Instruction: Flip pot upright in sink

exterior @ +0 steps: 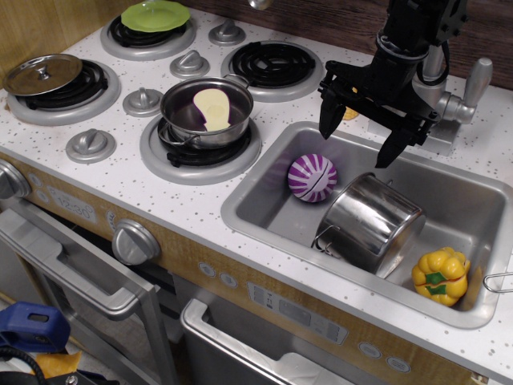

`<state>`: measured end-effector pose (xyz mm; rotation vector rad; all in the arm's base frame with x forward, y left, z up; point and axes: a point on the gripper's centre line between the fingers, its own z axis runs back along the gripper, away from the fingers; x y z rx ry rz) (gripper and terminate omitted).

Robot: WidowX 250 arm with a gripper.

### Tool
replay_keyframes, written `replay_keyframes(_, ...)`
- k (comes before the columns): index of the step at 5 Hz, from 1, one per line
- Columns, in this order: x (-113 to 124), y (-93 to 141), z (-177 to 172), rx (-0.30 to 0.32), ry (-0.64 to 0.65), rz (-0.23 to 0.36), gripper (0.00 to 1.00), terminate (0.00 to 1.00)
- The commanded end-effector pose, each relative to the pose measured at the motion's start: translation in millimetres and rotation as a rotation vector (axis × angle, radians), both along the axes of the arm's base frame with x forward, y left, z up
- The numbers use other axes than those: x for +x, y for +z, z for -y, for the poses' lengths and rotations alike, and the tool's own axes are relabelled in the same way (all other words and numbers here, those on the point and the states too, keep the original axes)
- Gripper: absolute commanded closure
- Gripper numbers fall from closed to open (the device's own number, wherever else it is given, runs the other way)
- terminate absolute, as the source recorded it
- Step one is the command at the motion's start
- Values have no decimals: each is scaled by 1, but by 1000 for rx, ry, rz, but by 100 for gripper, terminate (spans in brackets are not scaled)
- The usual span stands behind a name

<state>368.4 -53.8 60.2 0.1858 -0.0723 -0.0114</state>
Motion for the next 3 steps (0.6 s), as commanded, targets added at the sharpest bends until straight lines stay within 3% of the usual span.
replay_keyframes(1, 0, 0, 0, 0, 0, 0, 0, 0)
replay_keyframes(3, 2, -9, -7, -219, 28, 24, 0, 0)
